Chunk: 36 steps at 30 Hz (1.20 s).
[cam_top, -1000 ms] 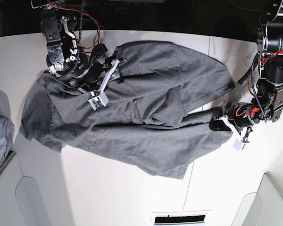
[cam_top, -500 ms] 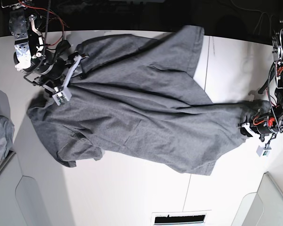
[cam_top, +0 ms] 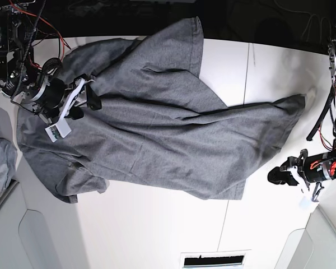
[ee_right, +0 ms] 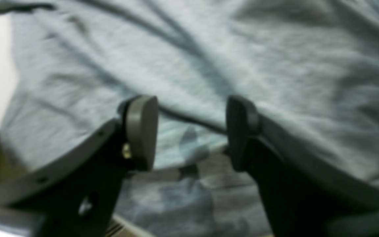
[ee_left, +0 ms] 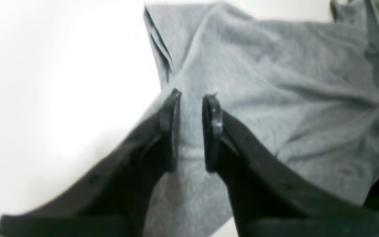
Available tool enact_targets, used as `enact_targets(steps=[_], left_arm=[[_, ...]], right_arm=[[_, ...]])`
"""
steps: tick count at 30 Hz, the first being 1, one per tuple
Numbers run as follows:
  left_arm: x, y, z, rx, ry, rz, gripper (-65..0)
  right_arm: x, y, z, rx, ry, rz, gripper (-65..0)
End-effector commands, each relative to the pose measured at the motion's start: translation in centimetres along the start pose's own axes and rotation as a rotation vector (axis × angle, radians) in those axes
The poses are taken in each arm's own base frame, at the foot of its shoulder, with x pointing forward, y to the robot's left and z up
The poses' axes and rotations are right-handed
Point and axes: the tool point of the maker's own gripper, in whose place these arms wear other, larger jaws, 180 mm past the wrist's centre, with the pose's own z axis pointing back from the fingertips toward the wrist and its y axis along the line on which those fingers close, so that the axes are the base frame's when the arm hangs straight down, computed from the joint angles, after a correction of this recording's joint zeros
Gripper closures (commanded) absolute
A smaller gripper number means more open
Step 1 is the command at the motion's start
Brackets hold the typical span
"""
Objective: Layout the t-shirt on the table in an organized manner, then fold the t-shirt properly
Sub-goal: 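Stretch the shirt between both grippers and release the left gripper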
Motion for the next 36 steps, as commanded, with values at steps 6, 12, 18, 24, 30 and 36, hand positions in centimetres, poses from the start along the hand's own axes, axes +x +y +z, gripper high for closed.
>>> enact_targets(steps=[6,12,18,24,30,36], left_arm=[[-4.1,3.8,3.9,0.073,0.056,0.025,-15.3],[-8.3,5.5,6.6,0.093,0.121,0.090,-16.8],[-13.3,5.9,7.4,0.107,0.211,0.129,-31.2],[-14.0,6.3,7.4,0.130,0.225,0.110,-31.2],[-12.4,7.5,7.7,0.183,0.169,0.064,-31.2],[-12.9,7.7,7.8,0.198,0.180,0.067,-31.2]], right_arm=[[0.6,4.6,-0.4,0.163,-0.070,-0.034,-32.9],[-1.6,5.1,-0.9,0.142,-0.010,-0.015,-32.9],[-3.3,3.7,-1.2,0.078,0.052,0.013,-32.9],[-5.6,3.4,-2.0,0.091,0.104,-0.042,-32.9],[-5.9,3.5,-2.2,0.099,0.108,-0.060,-32.9],[-5.5,3.9,-2.2,0.120,0.086,-0.080,-32.9]])
